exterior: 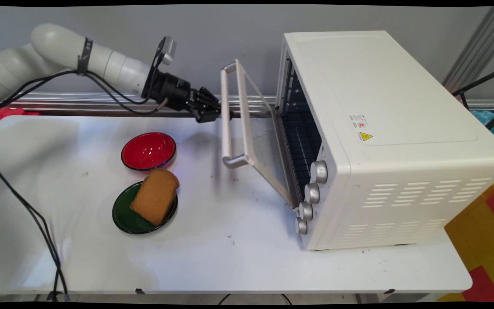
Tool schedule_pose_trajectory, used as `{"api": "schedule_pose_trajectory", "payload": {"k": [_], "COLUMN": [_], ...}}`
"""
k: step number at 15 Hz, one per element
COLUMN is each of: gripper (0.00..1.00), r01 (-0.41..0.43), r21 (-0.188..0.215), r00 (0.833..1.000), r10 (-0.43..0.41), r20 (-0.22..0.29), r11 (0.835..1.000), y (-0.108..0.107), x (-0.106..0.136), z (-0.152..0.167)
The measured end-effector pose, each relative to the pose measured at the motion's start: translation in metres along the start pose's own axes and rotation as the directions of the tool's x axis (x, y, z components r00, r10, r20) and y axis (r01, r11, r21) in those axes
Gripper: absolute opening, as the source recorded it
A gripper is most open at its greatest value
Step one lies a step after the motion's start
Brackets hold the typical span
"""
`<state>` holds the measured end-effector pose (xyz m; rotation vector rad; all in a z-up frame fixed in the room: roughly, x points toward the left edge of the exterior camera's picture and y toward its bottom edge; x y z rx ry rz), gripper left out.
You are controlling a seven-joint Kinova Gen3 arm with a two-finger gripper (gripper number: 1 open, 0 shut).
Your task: Close the oven
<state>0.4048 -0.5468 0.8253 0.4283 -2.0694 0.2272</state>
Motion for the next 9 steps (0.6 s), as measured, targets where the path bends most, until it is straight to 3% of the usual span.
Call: {"api": "schedule_pose_trajectory", "payload": {"k": [9], "gripper": [0.0], "r01": [0.004], "r21": [-0.013], "r00": [0.998], "r10": [-0.004], "r20": [-0.059], "r11": [1.0], "y": [-0.007], "x": [0.033], "z": [0.025]}}
